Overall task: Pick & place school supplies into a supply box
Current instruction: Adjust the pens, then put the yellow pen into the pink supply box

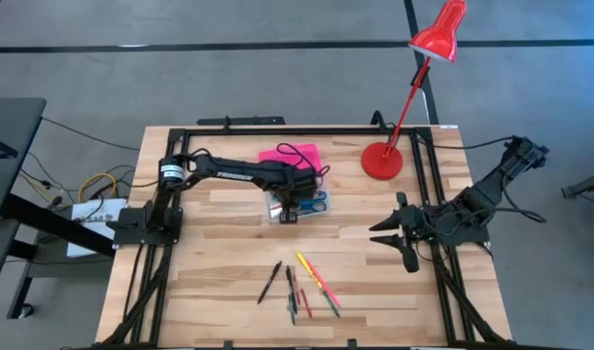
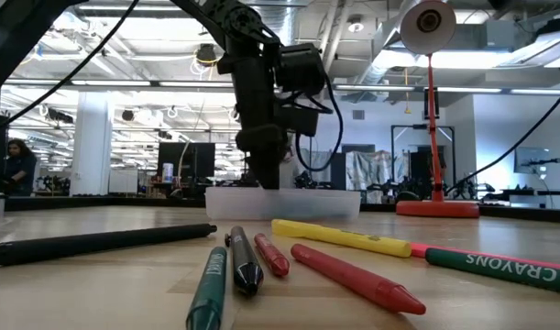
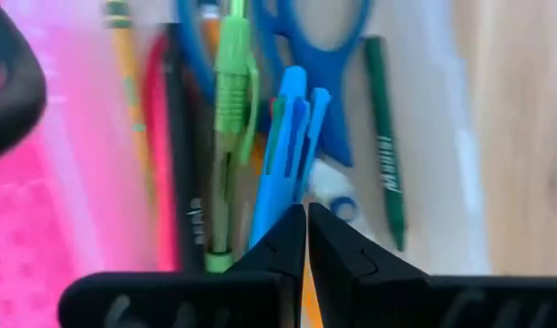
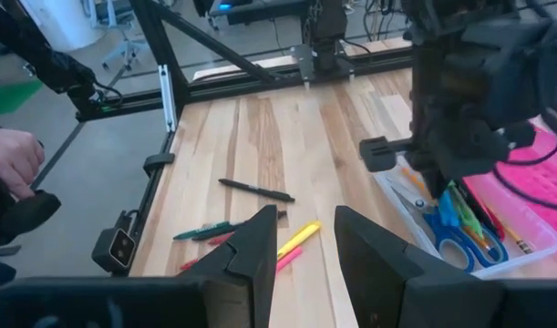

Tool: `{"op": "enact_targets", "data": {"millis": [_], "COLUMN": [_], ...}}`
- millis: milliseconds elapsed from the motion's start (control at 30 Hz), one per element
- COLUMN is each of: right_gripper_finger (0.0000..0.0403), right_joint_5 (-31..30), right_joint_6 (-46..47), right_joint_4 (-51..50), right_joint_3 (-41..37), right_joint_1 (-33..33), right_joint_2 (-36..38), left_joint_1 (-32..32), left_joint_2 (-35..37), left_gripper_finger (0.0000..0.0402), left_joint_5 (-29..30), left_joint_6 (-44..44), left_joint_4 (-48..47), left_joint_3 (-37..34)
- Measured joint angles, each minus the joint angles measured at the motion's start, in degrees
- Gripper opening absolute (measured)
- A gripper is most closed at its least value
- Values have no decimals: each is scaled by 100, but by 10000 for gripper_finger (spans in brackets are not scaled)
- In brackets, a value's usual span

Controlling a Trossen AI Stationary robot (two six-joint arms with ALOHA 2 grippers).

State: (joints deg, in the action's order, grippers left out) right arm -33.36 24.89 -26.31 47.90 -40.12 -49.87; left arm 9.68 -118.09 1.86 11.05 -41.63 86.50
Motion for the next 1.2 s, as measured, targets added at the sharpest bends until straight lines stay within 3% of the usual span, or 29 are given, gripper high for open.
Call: {"op": "enact_targets", "data": {"millis": [600,900,1200], "right_gripper_finger": [106,106,106], "right_joint_5": [-14,-12,21], "right_joint_6": [21,63,225], "right_joint_4": [-220,-333,-531], "right_joint_3": [0,-2,-2], "right_joint_1": [11,9,9], "right_joint_2": [0,1,0], "left_joint_1": [128,-86,-895], "left_joint_2": [39,552,1524], "left_gripper_finger": [10,10,10], "left_joint_5": [-13,-587,237], "left_joint_6": [-675,-1087,-2114], "left_joint_4": [120,77,-126], "left_joint_3": [0,-2,-2]}}
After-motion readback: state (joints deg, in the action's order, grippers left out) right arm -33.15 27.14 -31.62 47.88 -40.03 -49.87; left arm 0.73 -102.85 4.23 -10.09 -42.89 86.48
